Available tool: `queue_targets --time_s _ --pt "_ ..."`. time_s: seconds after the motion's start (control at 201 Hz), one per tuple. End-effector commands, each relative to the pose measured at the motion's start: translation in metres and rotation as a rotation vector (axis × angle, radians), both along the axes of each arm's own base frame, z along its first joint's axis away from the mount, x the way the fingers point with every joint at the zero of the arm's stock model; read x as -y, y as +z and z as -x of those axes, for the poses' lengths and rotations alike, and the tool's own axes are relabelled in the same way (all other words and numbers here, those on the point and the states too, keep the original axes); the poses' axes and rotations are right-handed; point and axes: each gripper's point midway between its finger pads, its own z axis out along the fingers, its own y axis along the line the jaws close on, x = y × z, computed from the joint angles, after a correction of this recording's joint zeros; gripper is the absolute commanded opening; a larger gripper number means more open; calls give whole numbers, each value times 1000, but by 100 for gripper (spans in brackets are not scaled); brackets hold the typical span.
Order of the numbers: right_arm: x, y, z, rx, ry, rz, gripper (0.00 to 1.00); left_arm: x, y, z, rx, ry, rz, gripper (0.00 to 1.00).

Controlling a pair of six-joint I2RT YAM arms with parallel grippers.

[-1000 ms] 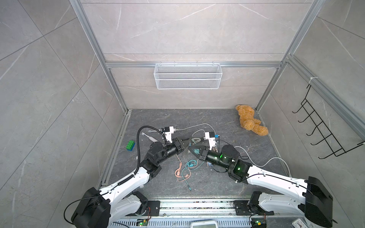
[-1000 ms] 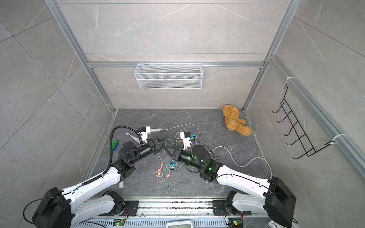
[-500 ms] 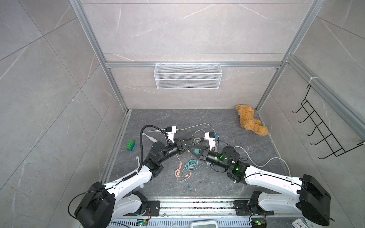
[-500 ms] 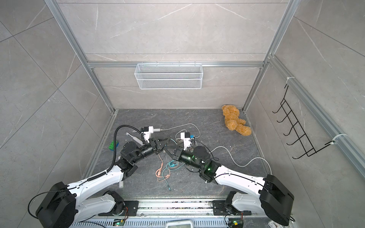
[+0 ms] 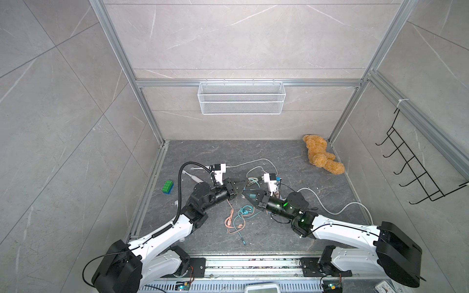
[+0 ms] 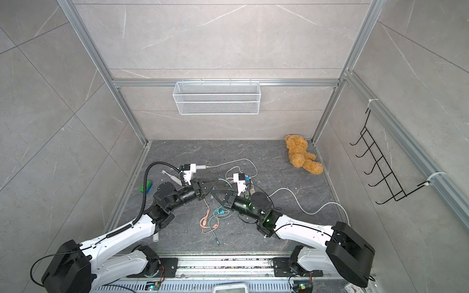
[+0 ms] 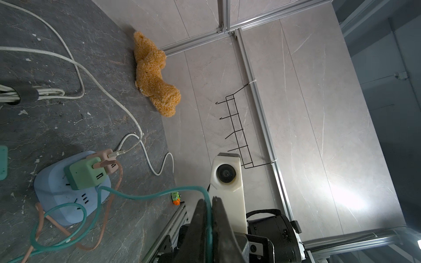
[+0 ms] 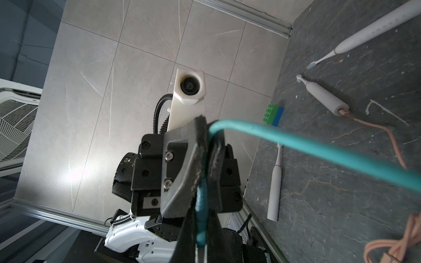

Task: Charge the electric toothbrush
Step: Pick up the charging cable from the center of the board.

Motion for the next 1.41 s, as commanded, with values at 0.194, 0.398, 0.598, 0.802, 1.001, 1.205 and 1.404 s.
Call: queue_targets --time_s 0.194,0.398,0.598,0.802,1.001,1.205,1.404 --pt "-1 -4 8 47 38 29 34 5 34 7 101 -41 5 0" --pt "16 -20 15 170 17 256 58 -4 22 8 22 -93 -54 0" --pt "50 -16 21 496 -6 626 61 -29 7 10 -139 -180 -95 0" --pt "48 -29 37 897 25 785 58 -26 -5 38 -269 -344 -177 0" --pt "33 -47 37 1313 -95 959 57 -28 -25 57 -385 -421 -211 0" --pt "1 -40 50 1577 -153 946 51 -28 -43 62 -475 -451 -219 0" --pt "-10 -30 48 1705 -264 950 49 -27 -54 64 -534 -467 -221 0"
